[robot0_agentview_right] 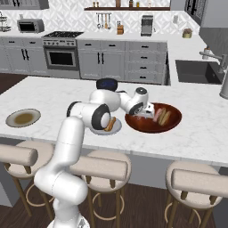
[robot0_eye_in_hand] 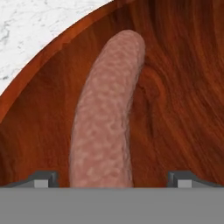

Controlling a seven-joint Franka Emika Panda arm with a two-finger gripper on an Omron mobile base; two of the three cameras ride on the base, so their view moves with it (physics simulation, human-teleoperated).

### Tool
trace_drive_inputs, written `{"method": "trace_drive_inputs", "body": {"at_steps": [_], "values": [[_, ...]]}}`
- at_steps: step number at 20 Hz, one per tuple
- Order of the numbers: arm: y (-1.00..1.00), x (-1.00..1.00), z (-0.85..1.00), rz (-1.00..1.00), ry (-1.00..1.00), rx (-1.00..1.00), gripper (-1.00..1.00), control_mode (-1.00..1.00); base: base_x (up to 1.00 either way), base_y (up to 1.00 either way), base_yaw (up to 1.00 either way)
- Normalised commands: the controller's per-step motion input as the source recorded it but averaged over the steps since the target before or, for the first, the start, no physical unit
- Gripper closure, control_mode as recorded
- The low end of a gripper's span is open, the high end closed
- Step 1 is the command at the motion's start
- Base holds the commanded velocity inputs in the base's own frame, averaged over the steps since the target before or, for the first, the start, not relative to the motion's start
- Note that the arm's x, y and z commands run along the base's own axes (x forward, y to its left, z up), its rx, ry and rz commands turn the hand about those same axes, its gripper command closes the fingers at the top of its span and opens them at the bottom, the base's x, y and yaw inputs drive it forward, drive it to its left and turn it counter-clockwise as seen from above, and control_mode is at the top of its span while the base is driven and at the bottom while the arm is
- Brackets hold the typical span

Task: Place one bun and one sausage from the bowl on each plate.

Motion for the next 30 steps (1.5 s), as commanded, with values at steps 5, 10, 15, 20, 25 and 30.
{"method": "trace_drive_inputs", "body": {"at_steps": [5,10,15,20,25,30], "values": [[0.00,0.00,-0.06,0.02,0.00,0.00,1.00,-1.00,0.00,0.00,0.00],[0.00,0.00,-0.03,0.01,0.00,0.00,1.00,-1.00,0.00,0.00,0.00],[0.05,-0.28,0.68,0.00,-0.01,-0.01,1.00,-1.00,0.00,0.00,0.00],[0.59,-0.66,0.97,0.02,-0.01,-0.06,1.00,-1.00,0.00,0.00,0.00],[1.00,-0.64,0.45,0.01,0.18,-0.23,1.00,-1.00,0.00,0.00,0.00],[1.00,-0.48,0.05,0.00,0.13,-0.18,1.00,-1.00,0.00,0.00,0.00]]}}
